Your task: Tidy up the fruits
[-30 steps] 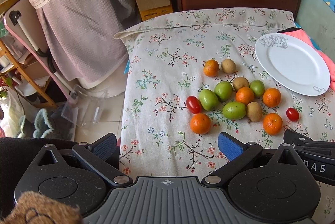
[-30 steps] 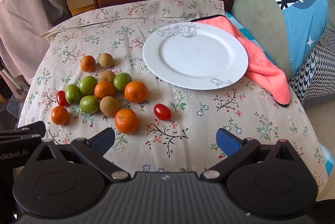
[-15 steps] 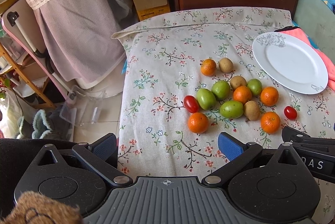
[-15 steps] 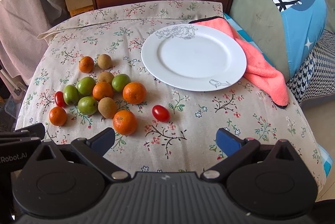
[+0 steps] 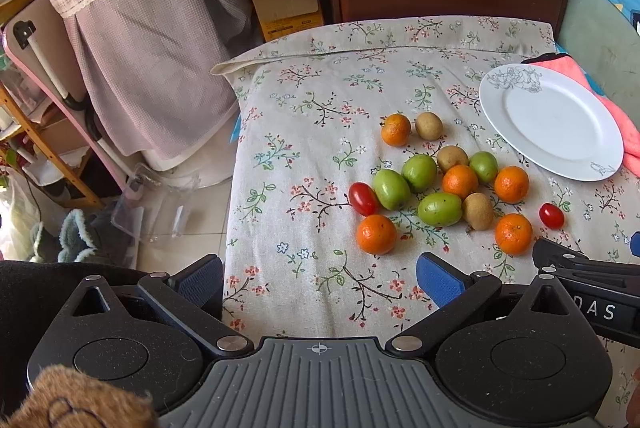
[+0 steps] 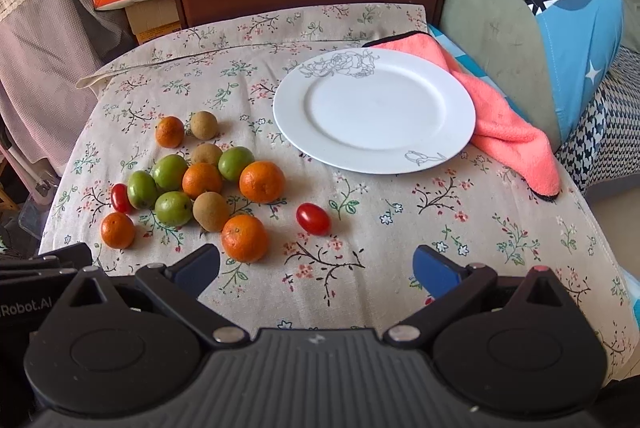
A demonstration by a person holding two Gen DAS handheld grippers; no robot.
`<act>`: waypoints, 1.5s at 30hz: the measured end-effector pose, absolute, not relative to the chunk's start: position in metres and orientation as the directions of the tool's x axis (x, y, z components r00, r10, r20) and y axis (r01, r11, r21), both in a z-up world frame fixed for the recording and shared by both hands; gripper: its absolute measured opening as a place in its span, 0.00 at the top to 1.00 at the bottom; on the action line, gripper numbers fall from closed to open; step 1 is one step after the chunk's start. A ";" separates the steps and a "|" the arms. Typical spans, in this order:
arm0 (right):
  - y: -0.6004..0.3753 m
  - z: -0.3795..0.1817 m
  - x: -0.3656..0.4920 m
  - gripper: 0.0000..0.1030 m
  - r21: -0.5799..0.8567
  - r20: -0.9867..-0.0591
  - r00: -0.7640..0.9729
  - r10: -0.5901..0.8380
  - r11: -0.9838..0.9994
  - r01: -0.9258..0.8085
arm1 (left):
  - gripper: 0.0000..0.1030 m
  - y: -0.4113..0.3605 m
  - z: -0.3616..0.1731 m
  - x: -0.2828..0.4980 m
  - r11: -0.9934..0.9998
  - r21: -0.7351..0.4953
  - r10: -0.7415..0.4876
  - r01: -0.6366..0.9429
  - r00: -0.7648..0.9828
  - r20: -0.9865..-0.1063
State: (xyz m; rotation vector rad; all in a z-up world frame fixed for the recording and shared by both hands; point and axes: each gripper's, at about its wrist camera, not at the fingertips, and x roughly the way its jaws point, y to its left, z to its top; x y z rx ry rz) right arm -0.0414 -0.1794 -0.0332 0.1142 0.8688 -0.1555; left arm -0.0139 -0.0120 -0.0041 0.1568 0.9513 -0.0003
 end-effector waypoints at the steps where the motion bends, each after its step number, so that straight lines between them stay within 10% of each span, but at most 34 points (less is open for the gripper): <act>1: -0.179 -0.033 -0.042 0.01 0.033 -0.764 0.638 -0.092 0.983 0.181 | 0.00 -0.012 -0.004 -0.014 0.989 0.134 0.070 0.068 0.580 -0.812; 45: -0.212 0.000 -0.061 0.17 0.102 -0.666 0.744 -0.061 0.980 0.172 | 0.01 0.047 0.015 0.020 0.999 -0.004 -0.035 0.049 0.655 -0.755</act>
